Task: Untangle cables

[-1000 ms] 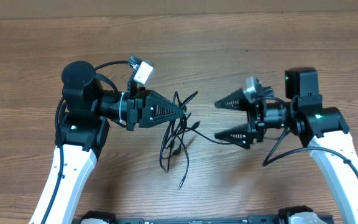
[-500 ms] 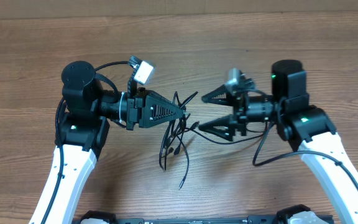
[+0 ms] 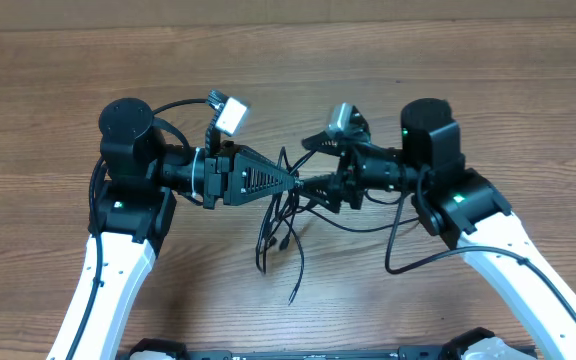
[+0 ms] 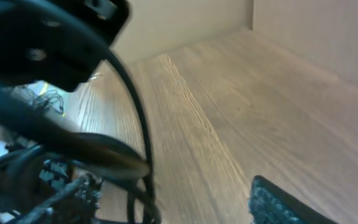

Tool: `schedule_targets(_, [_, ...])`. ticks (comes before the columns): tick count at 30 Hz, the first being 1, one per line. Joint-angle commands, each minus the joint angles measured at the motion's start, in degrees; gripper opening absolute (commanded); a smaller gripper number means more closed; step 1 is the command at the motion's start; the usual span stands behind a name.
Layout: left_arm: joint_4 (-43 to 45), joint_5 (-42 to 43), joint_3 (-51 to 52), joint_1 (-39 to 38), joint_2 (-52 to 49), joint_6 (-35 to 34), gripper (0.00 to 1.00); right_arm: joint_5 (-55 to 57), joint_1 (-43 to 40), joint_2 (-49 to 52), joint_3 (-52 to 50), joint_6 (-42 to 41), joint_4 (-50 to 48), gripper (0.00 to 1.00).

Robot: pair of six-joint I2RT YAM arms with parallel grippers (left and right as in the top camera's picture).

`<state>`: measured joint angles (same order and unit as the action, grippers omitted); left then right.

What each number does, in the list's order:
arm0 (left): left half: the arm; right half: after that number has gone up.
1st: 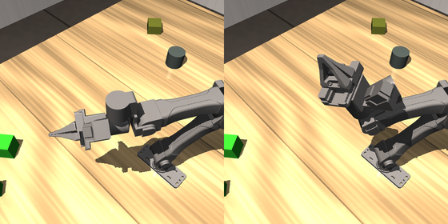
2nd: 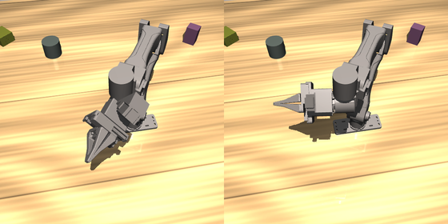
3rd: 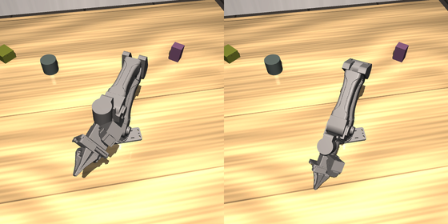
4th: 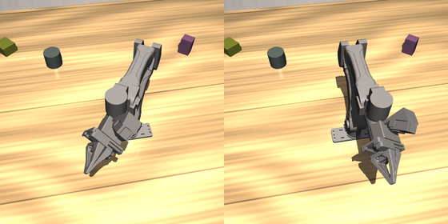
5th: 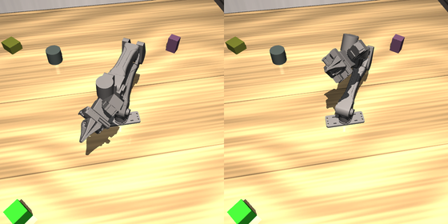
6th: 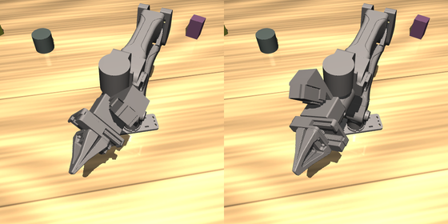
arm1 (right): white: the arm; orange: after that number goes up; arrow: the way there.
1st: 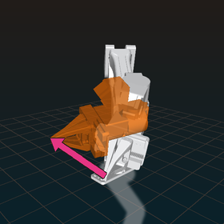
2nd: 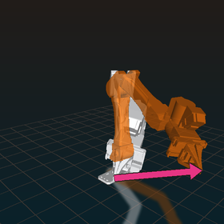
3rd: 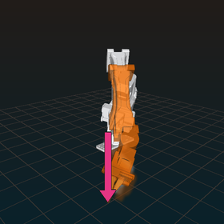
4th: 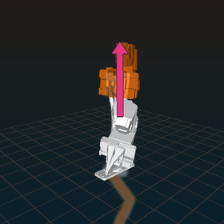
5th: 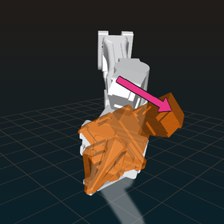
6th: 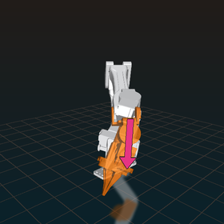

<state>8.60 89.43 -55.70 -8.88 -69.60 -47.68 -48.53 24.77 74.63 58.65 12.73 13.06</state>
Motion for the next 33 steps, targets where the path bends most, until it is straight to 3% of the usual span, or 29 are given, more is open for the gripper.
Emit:
schedule_targets(1, [0.24,1.14,-0.7,0.17,0.9,-0.15,0.04,1.99,0.42,1.75,0.22,-1.25,-1.29,0.69])
schedule_targets(3, [0.24,1.14,-0.7,0.17,0.9,-0.15,0.04,1.92,0.39,2.73,0.22,-4.0,-3.63,0.63])
schedule_targets(6, [0.24,1.14,-0.7,0.17,0.9,-0.15,0.04,-3.15,0.39,3.8,0.22,-6.99,-8.61,0.45])
schedule_targets(10, [0.24,1.14,-0.7,0.17,0.9,-0.15,0.04,-8.81,0.39,4.04,0.22,-7.93,-10.86,0.04])
schedule_targets(17, [0.24,1.14,-0.7,0.2,0.9,-0.13,0.04,-8.76,-2.21,4.02,0.22,-14.99,-9.99,0.04])
schedule_targets(23, [0.24,1.14,-0.7,0.2,0.9,-0.15,0.04,-4.0,-13.09,3.98,0.22,-27.69,-8.24,0.04])
schedule_targets(29, [0.24,1.14,-0.7,0.17,0.9,-0.13,0.04,18.12,-22.58,4.0,0.22,-27.06,8.68,0.04])
schedule_targets(33, [0.24,1.14,-0.7,0.17,0.9,0.09,0.04,25.49,-24.7,4.04,0.22,-23.21,17.81,0.04])
